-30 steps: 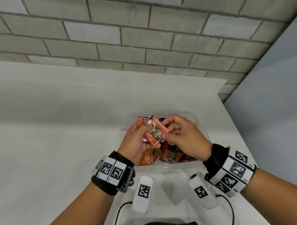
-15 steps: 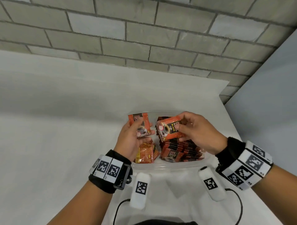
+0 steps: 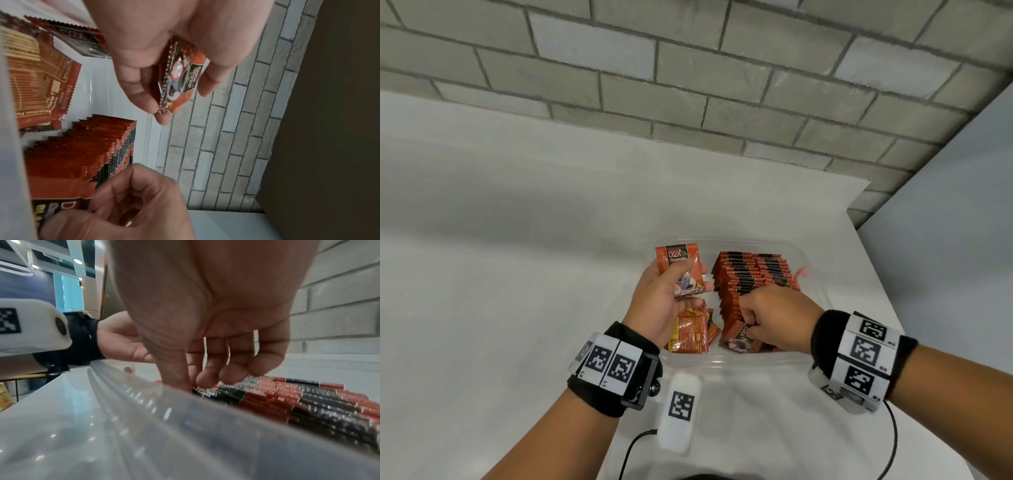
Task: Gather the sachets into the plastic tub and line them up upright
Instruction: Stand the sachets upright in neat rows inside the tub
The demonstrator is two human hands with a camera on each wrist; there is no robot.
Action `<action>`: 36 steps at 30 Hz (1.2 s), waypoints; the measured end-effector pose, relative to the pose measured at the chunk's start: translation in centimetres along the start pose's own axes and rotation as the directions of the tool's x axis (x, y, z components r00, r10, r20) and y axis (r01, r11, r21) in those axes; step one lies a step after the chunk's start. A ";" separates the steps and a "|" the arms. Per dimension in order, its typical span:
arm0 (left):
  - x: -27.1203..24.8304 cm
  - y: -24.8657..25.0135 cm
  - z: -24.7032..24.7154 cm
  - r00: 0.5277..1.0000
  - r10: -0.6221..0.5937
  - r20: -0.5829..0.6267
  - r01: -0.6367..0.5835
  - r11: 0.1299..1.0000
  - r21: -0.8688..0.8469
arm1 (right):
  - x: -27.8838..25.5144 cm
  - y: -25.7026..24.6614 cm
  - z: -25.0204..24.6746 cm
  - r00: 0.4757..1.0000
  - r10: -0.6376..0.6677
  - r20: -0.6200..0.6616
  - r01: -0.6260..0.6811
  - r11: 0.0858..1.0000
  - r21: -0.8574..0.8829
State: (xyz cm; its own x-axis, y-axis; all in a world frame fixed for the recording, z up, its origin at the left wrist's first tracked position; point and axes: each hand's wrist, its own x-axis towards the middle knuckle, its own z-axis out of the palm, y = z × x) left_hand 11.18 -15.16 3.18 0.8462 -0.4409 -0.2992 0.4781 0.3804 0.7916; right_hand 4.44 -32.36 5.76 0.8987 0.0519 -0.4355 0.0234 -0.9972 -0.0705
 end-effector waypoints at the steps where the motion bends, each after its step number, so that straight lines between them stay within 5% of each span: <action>1: 0.0 0.0 0.0 1.000 0.000 0.005 0.000 1.000 -0.001 | 0.1 0.0 0.1 1.000 -0.005 0.003 0.005 1.000 -0.016; 9: 0.0 0.1 0.1 1.000 0.000 0.025 -0.001 1.000 0.019 | 0.3 -0.2 0.9 0.999 -0.031 0.025 0.034 0.992 -0.124; 19: -0.3 0.5 -0.1 0.993 -0.087 0.083 0.087 0.996 0.007 | -0.8 0.4 -0.9 0.996 0.004 -0.085 0.009 0.988 0.153; 26: -0.5 0.3 0.5 0.988 -0.045 0.147 0.004 0.964 0.264 | -2.1 0.9 -3.0 0.922 0.165 -0.349 0.093 0.781 0.617; 31: -0.9 -0.1 2.3 0.970 -0.042 0.241 -0.093 0.847 0.523 | -2.2 0.8 -3.0 0.921 0.129 -0.368 0.134 0.781 0.610; 36: -0.1 -0.9 3.3 0.969 -0.247 -0.005 0.224 0.869 0.441 | -2.7 1.9 -2.2 0.937 0.146 -0.317 0.085 0.786 0.612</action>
State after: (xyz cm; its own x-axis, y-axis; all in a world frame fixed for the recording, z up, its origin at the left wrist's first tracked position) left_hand 9.90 -18.16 4.24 0.7028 -0.5172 -0.4885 0.5014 -0.1269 0.8558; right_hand 3.03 -34.54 8.73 0.9844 -0.1137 -0.1341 -0.1737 -0.7472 -0.6416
